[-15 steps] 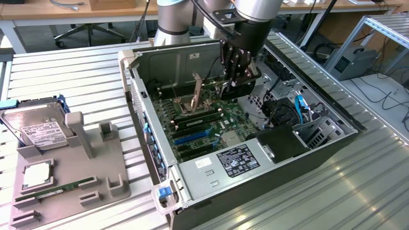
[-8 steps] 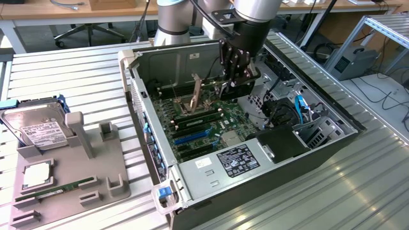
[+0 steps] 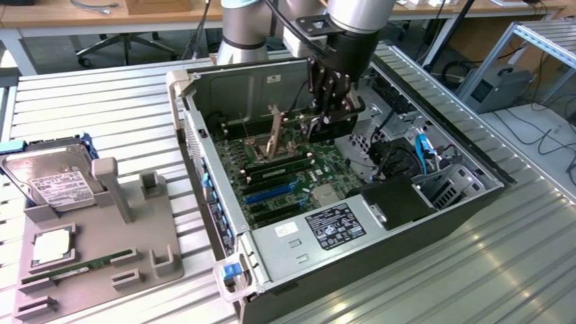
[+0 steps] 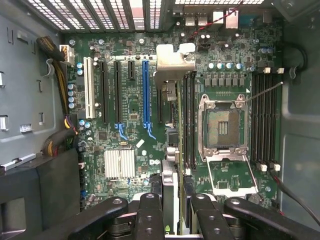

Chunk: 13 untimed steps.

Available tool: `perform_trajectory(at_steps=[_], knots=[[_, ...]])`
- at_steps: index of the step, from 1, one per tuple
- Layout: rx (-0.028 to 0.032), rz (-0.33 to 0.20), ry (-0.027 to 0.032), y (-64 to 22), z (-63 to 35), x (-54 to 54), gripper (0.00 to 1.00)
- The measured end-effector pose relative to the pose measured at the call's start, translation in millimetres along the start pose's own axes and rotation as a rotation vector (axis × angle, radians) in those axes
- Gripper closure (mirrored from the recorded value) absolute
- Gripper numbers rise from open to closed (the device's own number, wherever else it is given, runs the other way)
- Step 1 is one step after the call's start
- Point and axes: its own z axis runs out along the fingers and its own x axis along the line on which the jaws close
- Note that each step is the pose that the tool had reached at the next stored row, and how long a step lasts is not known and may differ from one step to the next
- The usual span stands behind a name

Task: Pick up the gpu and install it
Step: 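Insert the gpu into the slot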

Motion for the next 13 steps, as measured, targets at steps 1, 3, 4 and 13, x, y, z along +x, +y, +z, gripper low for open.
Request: perform_trajectory(at_steps=[1,3,4,13], knots=[[0.0000,0.000,0.0000,0.1,0.3,0.0,0.73],[0.0000,0.000,0.0000,0.5,0.9,0.0,0.73],[0.0000,0.000,0.0000,0.6,1.0,0.0,0.73],[0.0000,0.000,0.0000,1.7,3.2,0.1,0.73]])
